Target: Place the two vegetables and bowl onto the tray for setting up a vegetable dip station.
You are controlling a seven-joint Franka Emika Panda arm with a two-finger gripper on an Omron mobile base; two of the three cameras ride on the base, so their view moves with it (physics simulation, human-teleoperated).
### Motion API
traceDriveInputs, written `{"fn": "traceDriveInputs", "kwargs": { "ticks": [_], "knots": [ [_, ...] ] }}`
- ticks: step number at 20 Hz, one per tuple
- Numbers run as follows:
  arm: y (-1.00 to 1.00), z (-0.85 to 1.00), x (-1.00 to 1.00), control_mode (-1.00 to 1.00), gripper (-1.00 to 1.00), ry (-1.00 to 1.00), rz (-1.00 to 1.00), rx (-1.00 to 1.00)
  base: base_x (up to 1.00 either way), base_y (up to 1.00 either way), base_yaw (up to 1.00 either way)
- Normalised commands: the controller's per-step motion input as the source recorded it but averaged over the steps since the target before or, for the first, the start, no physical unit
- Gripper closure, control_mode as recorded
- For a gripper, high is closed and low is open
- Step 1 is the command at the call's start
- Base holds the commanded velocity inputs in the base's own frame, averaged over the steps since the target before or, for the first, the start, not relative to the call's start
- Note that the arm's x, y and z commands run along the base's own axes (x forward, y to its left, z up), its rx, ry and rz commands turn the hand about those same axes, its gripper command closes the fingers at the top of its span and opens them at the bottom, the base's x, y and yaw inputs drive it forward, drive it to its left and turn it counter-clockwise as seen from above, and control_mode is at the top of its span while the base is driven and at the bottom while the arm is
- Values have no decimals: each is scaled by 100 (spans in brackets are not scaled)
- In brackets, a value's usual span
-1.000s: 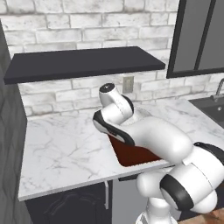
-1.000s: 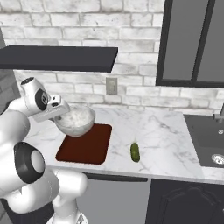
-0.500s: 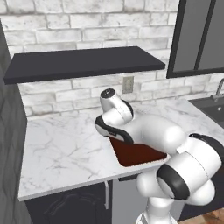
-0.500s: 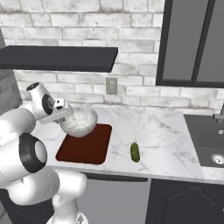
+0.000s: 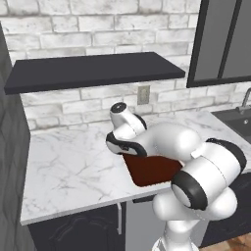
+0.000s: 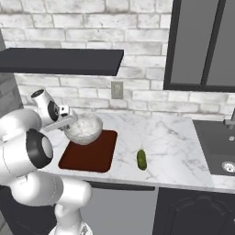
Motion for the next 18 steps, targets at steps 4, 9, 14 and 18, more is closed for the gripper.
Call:
{"fn": "traceDriveInputs", "kwargs": {
  "ticks": [4, 9, 14, 18],
  "knots": [
    [3, -17, 9, -100, 100, 0, 0, 0, 0, 0, 0],
    [6, -17, 15, -100, 100, 4, 0, 0, 0, 0, 0],
    [3, -14, 16, -100, 100, 5, 0, -1, 0, 0, 0],
    [0, -11, 12, -100, 100, 1, 0, -2, 0, 0, 0]
  ]
}}
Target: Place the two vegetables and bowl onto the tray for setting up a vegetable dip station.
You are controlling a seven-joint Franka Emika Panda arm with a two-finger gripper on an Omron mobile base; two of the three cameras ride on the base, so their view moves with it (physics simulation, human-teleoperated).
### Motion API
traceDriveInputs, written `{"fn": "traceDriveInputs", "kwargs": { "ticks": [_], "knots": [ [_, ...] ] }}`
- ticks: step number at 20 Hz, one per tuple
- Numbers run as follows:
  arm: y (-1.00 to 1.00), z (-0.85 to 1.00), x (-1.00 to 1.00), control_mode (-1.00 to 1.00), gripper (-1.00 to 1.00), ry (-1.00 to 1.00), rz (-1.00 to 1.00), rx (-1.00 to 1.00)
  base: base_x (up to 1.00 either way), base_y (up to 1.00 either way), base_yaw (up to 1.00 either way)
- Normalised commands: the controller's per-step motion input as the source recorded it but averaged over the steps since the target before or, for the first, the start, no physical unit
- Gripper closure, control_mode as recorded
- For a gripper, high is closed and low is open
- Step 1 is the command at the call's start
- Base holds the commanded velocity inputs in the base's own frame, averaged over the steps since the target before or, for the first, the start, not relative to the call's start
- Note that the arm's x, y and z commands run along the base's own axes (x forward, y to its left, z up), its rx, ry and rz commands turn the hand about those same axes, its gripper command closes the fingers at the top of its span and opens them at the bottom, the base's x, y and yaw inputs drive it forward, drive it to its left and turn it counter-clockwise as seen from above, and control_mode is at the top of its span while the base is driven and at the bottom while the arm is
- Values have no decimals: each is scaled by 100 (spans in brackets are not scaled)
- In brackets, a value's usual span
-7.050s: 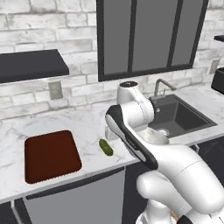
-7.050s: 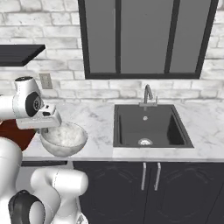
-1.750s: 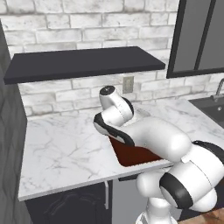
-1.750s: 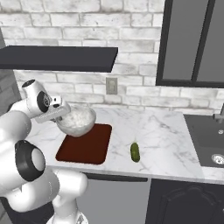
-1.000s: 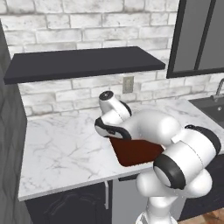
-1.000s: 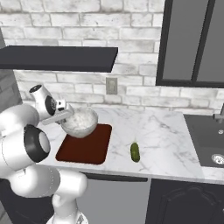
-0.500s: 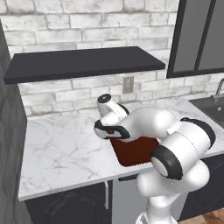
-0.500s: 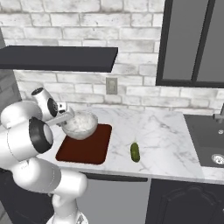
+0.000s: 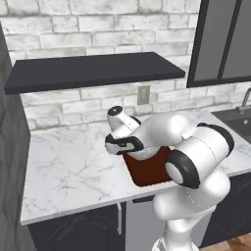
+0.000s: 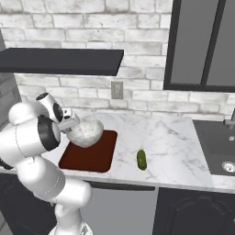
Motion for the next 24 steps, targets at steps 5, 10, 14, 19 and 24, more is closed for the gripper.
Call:
{"fn": "traceDriveInputs", "kwargs": {
  "ticks": [5, 10, 14, 19, 24],
  "knots": [
    [0, -7, 10, -100, 100, 0, 0, -3, 0, 0, 0],
    [0, -10, 15, -100, 100, 0, 0, -3, 0, 0, 0],
    [0, -4, 16, -100, 100, -4, 0, -1, 0, 0, 0],
    [0, -1, 13, -100, 100, 0, 0, 0, 0, 0, 0],
    [0, -3, 13, -100, 100, 0, 0, 0, 0, 0, 0]
  ]
}}
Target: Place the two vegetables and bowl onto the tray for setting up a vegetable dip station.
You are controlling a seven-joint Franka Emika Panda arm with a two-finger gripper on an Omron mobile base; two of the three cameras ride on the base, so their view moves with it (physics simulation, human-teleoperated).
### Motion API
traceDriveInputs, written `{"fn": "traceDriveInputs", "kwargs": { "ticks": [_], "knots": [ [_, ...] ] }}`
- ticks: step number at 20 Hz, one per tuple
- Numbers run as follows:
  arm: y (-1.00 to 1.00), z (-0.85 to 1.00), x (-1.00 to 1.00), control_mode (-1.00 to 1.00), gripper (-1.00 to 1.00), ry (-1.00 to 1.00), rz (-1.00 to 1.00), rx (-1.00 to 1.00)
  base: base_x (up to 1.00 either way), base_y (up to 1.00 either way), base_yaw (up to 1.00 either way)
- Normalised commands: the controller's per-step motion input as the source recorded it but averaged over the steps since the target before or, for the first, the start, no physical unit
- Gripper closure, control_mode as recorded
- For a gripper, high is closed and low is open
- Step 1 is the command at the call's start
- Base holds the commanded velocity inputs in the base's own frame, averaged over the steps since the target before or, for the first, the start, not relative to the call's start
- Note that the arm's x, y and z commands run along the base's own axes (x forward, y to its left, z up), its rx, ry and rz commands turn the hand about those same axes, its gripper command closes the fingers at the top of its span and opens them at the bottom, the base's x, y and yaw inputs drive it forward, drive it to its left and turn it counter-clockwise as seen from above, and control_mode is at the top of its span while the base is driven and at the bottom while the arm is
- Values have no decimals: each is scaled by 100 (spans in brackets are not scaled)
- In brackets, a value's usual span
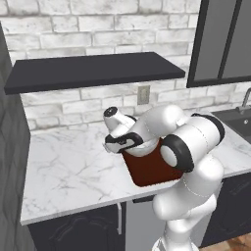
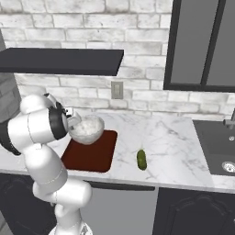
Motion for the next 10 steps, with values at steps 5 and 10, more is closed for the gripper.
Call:
{"fn": "traceDriveInputs", "kwargs": {
  "ticks": [5, 10],
  "knots": [
    [0, -9, 11, -100, 100, 0, 0, 0, 0, 0, 0],
    [0, -11, 6, -100, 100, 0, 0, 0, 0, 0, 0]
  ]
}}
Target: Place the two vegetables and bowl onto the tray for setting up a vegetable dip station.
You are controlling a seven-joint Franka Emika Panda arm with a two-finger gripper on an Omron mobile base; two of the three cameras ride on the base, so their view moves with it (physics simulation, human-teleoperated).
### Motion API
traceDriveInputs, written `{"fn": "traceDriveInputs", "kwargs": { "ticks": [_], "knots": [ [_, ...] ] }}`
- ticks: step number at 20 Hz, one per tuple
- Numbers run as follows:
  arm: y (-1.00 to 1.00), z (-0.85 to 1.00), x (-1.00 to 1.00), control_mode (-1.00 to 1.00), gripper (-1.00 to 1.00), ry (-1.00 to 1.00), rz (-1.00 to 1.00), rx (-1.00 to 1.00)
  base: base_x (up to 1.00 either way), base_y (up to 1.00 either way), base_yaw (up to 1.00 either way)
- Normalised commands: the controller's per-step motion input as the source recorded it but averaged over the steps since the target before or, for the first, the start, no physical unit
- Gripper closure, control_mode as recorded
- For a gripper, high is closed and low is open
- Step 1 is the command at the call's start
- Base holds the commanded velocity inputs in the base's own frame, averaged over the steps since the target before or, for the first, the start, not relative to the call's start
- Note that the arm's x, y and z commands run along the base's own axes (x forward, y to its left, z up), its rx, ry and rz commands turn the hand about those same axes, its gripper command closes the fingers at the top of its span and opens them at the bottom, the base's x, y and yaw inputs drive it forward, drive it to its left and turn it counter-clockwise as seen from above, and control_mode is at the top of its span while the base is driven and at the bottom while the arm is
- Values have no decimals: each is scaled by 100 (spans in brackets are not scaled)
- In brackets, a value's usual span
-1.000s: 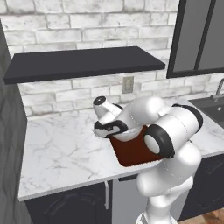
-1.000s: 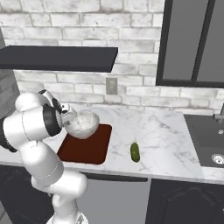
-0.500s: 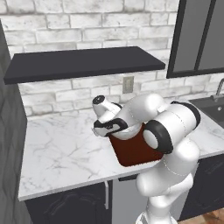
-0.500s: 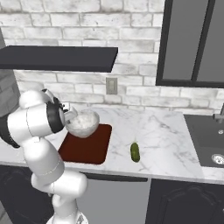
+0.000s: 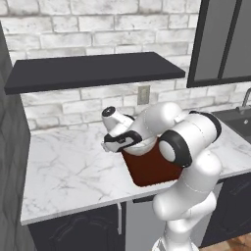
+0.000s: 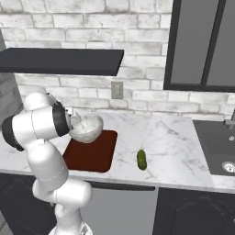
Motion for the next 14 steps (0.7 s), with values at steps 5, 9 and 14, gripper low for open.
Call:
{"fn": "traceDriveInputs", "kwargs": {
  "ticks": [5, 9, 14],
  "knots": [
    [0, -8, 1, -100, 100, 0, 0, 0, 0, 0, 0],
    [0, -2, 0, -100, -100, 0, 0, 0, 0, 0, 0],
    [-4, 2, 0, -100, -100, 3, 0, 0, 0, 0, 0]
  ]
}}
